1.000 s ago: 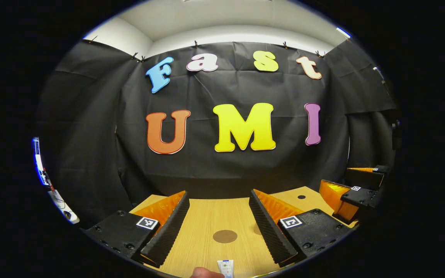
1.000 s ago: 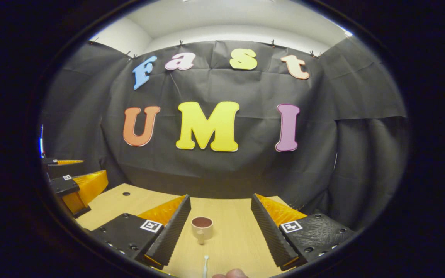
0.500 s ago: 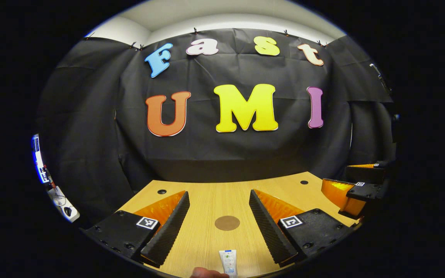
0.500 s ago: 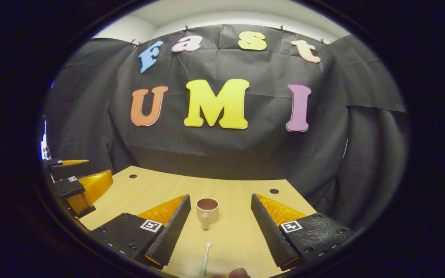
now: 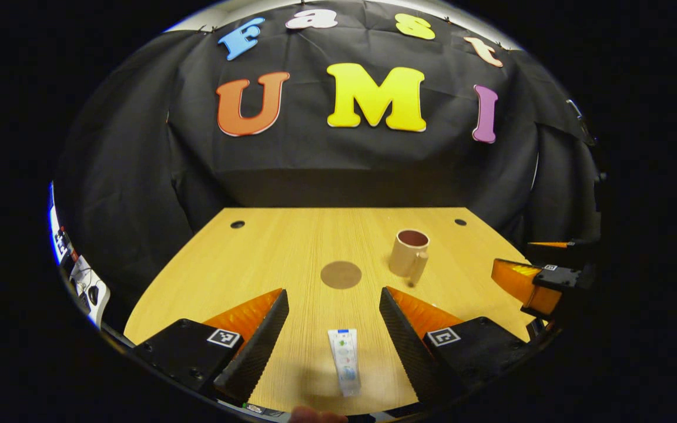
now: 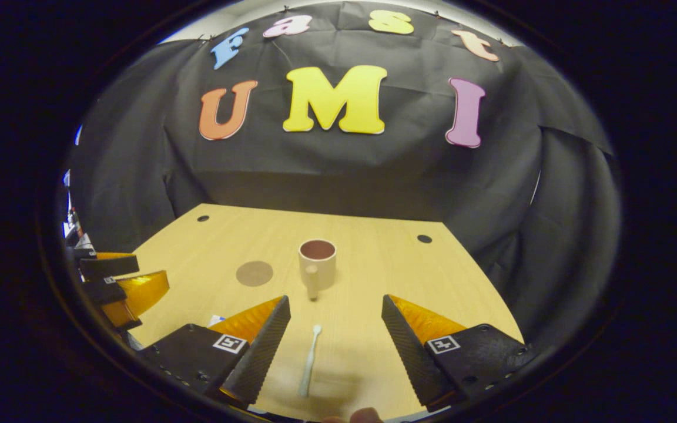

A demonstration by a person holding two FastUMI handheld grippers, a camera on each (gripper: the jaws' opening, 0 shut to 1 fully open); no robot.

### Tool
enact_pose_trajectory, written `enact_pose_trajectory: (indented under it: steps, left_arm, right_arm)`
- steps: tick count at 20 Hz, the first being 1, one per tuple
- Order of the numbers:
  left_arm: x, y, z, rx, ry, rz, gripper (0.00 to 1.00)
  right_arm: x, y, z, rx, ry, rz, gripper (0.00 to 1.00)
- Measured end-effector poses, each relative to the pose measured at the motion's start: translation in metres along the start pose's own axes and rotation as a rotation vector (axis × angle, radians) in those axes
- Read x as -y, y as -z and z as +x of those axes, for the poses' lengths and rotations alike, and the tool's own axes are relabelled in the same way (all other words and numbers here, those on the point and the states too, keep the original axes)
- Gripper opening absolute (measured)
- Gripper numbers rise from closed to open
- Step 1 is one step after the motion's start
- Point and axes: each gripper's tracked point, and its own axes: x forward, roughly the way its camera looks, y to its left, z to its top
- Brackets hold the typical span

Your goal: Put the toothbrush and toothpaste on the desktop into the cup, then pick up the cup and place it on the coaster on the desktop.

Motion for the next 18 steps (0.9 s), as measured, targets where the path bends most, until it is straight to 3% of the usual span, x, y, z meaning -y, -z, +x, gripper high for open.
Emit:
enact_pose_trajectory:
  steps: [4, 10, 18]
  left_arm:
    - [0.003, 0.048, -0.001, -0.141, 0.017, -0.07, 0.99]
    - [0.0, 0.09, 0.008, -0.253, 0.008, -0.08, 1.0]
    - [0.004, 0.105, 0.017, -0.3, 0.019, -0.08, 0.99]
  right_arm:
    - [-0.007, 0.027, 0.01, -0.076, -0.014, -0.012, 0.95]
    - [-0.018, 0.075, 0.036, -0.22, -0.026, -0.024, 0.95]
    - [-0.026, 0.118, 0.066, -0.381, -0.028, 0.009, 0.96]
